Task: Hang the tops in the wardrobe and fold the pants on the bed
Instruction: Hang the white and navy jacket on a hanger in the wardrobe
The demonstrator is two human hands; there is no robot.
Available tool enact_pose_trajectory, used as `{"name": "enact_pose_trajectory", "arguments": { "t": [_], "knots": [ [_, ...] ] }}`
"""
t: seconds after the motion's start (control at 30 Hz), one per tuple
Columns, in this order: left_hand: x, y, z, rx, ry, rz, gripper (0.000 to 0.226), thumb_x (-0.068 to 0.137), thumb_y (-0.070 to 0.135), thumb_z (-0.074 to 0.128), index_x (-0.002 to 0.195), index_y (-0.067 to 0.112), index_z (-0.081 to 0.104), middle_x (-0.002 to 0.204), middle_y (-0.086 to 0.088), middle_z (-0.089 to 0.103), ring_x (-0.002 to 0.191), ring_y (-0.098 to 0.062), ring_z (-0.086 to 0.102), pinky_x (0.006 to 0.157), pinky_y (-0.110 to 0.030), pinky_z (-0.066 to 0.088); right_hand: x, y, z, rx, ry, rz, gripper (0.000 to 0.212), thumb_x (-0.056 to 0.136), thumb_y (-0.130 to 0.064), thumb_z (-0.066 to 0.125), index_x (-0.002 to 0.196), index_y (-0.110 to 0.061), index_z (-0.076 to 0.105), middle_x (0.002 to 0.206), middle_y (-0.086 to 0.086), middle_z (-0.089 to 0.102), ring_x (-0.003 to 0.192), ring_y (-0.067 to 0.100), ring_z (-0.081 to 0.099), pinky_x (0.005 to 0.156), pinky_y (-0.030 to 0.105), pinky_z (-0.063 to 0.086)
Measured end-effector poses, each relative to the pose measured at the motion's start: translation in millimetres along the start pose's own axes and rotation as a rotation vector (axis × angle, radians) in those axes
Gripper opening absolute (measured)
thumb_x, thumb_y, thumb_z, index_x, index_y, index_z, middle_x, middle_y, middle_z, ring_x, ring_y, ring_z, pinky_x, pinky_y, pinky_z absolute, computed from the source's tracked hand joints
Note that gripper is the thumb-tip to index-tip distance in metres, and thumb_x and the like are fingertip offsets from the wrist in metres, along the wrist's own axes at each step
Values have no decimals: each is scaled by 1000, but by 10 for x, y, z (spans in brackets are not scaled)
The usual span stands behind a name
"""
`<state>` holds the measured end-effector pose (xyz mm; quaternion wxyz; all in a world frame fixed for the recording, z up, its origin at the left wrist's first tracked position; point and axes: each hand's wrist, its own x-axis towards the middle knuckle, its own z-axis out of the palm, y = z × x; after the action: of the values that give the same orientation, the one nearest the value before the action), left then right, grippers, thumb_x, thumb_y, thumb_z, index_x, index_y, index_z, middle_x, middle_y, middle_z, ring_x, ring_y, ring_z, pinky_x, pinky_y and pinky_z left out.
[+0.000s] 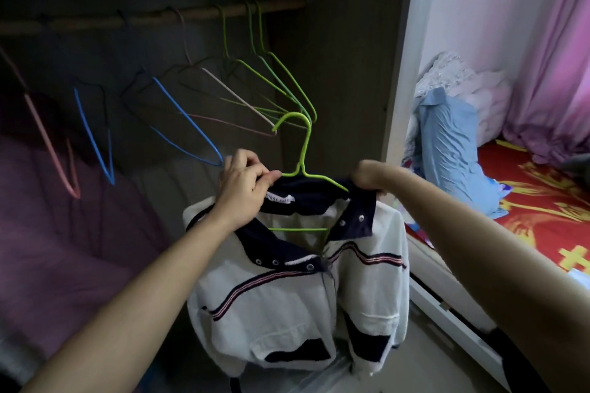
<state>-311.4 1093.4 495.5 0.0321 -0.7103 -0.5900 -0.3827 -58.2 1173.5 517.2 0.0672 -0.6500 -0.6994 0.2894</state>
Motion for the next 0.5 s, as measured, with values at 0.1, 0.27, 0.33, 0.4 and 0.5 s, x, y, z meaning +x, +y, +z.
{"name": "enact_pose_trajectory", "arguments": {
  "t": [0.1, 0.27, 0.33, 0.4, 0.5],
  "knots": [
    [-28, 14, 93, -22, -75, -1, 31, 93, 34, 65, 81, 6, 72, 106, 1, 45, 108, -27, 45, 96, -43, 40, 13, 113, 126, -323, 185, -281, 39, 107, -31, 38, 114, -4, 64, 112, 17, 67, 105, 35, 64, 85, 36, 48],
    [79, 5, 98, -74, -128, -9, 34, 94, 37, 62, 83, 7, 72, 108, 5, 43, 111, -23, 45, 98, -40, 39, -223, 12, 180, 263, 55, -503, 36, 98, -5, 40, 110, -18, 72, 111, 3, 69, 107, 19, 61, 100, 35, 46],
    [147, 35, 81, -102, -131, 21, 33, 94, 36, 63, 83, 7, 73, 107, 4, 43, 110, -21, 47, 96, -36, 39, -318, -37, 153, 325, 101, -545, 28, 96, -14, 45, 99, -19, 72, 97, -1, 68, 93, 14, 61, 88, 34, 48],
    [203, 64, 61, -139, -124, 30, 32, 94, 34, 64, 84, 5, 73, 107, 3, 44, 106, -17, 49, 94, -27, 37, -393, -78, 145, 257, 159, -592, 19, 98, -31, 52, 102, -21, 68, 95, -3, 67, 90, 13, 61, 82, 32, 49],
    [211, 73, 36, -198, -111, 30, 27, 93, 30, 67, 84, 5, 73, 106, 1, 45, 99, -10, 48, 86, -12, 30, -461, -146, 216, 56, 270, -654, 37, 98, -56, 50, 103, -21, 61, 89, -2, 66, 81, 12, 64, 72, 36, 53]
  ]
}}
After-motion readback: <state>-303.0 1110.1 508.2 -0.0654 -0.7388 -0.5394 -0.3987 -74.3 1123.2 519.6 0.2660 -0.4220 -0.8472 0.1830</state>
